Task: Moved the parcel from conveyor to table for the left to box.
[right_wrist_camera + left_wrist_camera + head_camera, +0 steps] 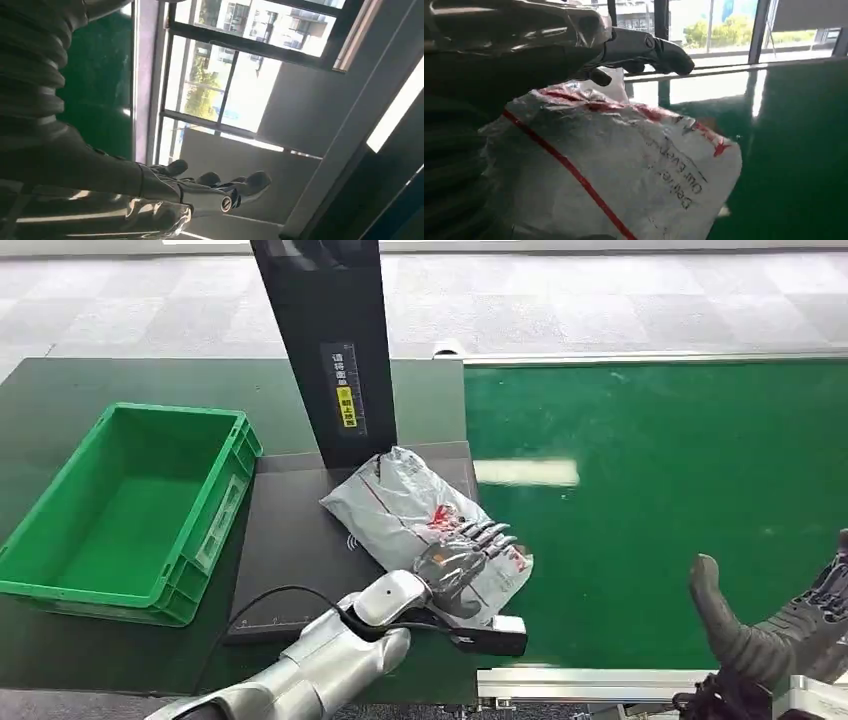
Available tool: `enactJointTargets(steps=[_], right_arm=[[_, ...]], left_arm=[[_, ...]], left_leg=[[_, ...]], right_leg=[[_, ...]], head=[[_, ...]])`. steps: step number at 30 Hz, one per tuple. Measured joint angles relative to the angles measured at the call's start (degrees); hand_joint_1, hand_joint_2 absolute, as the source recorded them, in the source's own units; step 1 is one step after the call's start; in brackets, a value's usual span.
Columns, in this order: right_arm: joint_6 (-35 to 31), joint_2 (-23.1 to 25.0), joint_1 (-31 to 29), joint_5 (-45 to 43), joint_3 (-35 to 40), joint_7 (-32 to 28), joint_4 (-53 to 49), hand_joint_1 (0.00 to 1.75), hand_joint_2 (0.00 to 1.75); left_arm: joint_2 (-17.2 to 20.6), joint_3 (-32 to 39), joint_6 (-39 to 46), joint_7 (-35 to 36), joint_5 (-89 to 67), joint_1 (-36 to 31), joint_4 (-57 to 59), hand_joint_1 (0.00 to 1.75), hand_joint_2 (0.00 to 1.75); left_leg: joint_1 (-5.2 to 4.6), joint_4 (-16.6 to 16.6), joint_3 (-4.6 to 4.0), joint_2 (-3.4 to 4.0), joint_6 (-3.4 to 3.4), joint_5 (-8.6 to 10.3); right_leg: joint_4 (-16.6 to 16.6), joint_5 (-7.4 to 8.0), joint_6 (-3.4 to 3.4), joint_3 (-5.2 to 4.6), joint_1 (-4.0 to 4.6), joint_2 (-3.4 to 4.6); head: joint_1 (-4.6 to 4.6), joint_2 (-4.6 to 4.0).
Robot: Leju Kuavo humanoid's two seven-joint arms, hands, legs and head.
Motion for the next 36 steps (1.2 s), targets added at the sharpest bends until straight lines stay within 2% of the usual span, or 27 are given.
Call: enactJointTargets(steps=[3, 4, 5, 6, 10, 14, 21, 28, 31, 34, 36], right_arm=[[0.02, 0.02, -0.35, 0.00, -0.04, 0.00, 0.00, 0.00, 1.75], [0.02, 0.02, -0.38, 0.00, -0.07, 0.00, 0.00, 0.00, 1.75], [0.04, 0.04, -0.39, 0.00, -0.07, 0.00, 0.00, 0.00, 1.75], [0.11, 0.04, -0.44, 0.00, -0.07, 0.00, 0.00, 0.00, 1.75], [1.09, 0.04, -1.70, -0.31, -0.09, 0.00, 0.46, 0.00, 1.75], [2.38, 0.33, -2.87, 0.26, -0.13, 0.06, 1.18, 0.00, 1.75], [3.98, 1.38, -3.68, 1.70, -0.63, 1.07, 1.20, 0.00, 1.75], [4.35, 2.01, -4.21, 1.79, -1.09, 1.22, 1.20, 0.00, 1.75], [4.28, 2.12, -4.26, 1.77, -1.44, 2.16, 1.18, 0.00, 1.75], [3.43, 2.25, -4.16, 1.20, -1.75, 2.69, 1.16, 0.00, 1.75], [2.23, 2.27, -4.12, 0.66, -1.77, 2.75, 1.18, 0.00, 1.75]], left_arm=[[-0.04, -0.57, -0.26, 0.00, -0.31, -0.72, 1.59, 0.00, 1.75], [-0.15, -0.61, -0.28, 0.00, -0.33, -0.92, 2.01, 0.63, 1.75], [-0.22, -0.65, -0.44, 0.02, -0.33, -1.07, 2.29, 1.64, 1.75], [-0.24, -0.70, -0.79, 0.13, -0.33, -1.18, 2.51, 1.71, 1.75], [-0.17, -0.83, -3.47, 1.88, -0.68, -1.34, 3.49, 1.75, 1.75], [0.63, 0.44, -1.33, 2.03, 0.57, -1.32, 3.95, 1.75, 1.75], [2.45, 9.69, 1.92, 0.83, 6.14, -1.14, 1.92, 1.75, 1.75], [3.97, 15.01, 5.73, 0.22, 5.51, -0.53, -1.87, 1.75, 1.75], [5.31, 18.74, 13.24, -4.65, 7.55, 2.01, -10.47, 1.75, 1.75], [6.58, 23.50, 24.01, -15.53, 16.47, 7.58, -29.34, 1.75, 1.75], [6.47, 27.07, 26.36, -23.22, 22.34, 11.27, -43.71, 1.75, 1.75]], left_leg=[[0.00, 0.00, 0.00, -0.01, 0.00, 0.00], [-0.01, 0.00, 0.01, -0.01, 0.00, 0.00], [-0.01, 0.00, 0.00, -0.01, 0.00, 0.00], [-0.01, 0.00, 0.01, -0.01, 0.00, 0.00], [-0.01, 0.00, 0.06, -0.01, 0.00, 0.00], [0.00, -0.01, 0.13, -0.01, -0.01, 0.01], [0.00, -0.01, 0.15, -0.01, -0.01, 0.03], [-0.01, -0.01, 0.06, -0.01, -0.01, 0.02], [-0.01, -0.01, 0.06, 0.00, -0.01, 0.02], [0.01, -0.01, 0.03, 0.19, -0.02, 0.01], [0.02, -0.01, -0.01, 0.24, -0.02, 0.00]], right_leg=[[0.00, 0.00, 0.00, 0.03, 0.00, -0.01], [0.00, 0.00, 0.00, 0.05, -0.01, -0.01], [0.00, 0.00, 0.00, 0.05, -0.01, -0.01], [0.00, 0.00, 0.00, 0.06, -0.01, -0.01], [0.00, 0.00, 0.00, 0.13, -0.01, -0.01], [0.01, 0.02, -0.02, 0.16, 0.00, 0.00], [0.04, 0.01, -0.02, 0.15, 0.01, -0.01], [0.04, 0.01, -0.02, 0.09, 0.00, 0.00], [0.04, 0.01, -0.02, 0.06, 0.00, 0.00], [0.06, 0.01, -0.02, -0.03, 0.02, 0.18], [0.06, -0.01, -0.04, -0.10, 0.03, 0.19]], head=[[0.00, 0.00], [0.02, 0.00], [0.00, 0.00], [0.02, 0.00], [0.00, 0.00], [0.00, 0.00], [0.00, 0.00], [0.02, 0.00], [0.00, 0.00], [0.00, 0.00], [-0.02, 0.00]])
